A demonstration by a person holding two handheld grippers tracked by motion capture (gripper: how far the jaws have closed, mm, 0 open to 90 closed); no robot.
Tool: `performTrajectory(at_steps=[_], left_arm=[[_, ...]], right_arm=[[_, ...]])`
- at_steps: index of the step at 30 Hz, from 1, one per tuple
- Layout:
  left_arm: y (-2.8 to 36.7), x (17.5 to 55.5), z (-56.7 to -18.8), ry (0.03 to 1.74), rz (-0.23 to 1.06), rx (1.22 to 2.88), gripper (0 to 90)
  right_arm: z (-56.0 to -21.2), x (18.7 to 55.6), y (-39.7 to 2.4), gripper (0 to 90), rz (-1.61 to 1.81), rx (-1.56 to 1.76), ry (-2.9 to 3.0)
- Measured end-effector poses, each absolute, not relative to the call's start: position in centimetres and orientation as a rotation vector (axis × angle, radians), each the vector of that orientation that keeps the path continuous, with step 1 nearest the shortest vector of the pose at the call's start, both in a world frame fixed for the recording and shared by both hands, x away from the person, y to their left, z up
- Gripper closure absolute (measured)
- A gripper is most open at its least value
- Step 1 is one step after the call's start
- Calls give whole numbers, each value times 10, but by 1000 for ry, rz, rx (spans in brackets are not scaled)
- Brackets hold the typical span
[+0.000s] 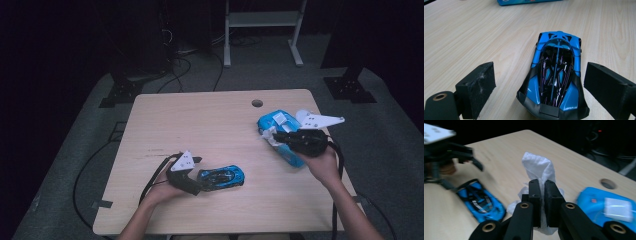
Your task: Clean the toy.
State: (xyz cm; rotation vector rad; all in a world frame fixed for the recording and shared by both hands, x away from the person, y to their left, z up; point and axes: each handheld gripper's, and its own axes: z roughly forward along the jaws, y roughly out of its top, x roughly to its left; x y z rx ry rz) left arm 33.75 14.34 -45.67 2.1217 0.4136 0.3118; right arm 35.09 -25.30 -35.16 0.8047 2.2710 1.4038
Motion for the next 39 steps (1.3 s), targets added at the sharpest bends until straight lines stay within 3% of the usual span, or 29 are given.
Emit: performTrajectory(at_steps=[9, 21, 28, 34, 39], left_arm=[[142, 341, -465, 413, 270, 2171, 96], [139, 341, -473, 391, 198, 2212, 89], [133, 345, -475, 376, 178, 2245, 115], [131, 345, -477, 348, 161, 2277, 201], [131, 345, -478, 346, 157, 2274, 218]], right_arm=[[-374, 326, -202, 844, 1485, 662, 2484], [-412, 330, -157, 842, 1447, 590, 2710], [-434, 341, -140, 807, 1380, 590, 2795], [-445, 347, -132, 694, 1355, 630, 2777], [-450, 341, -127, 725, 1338, 619, 2734]])
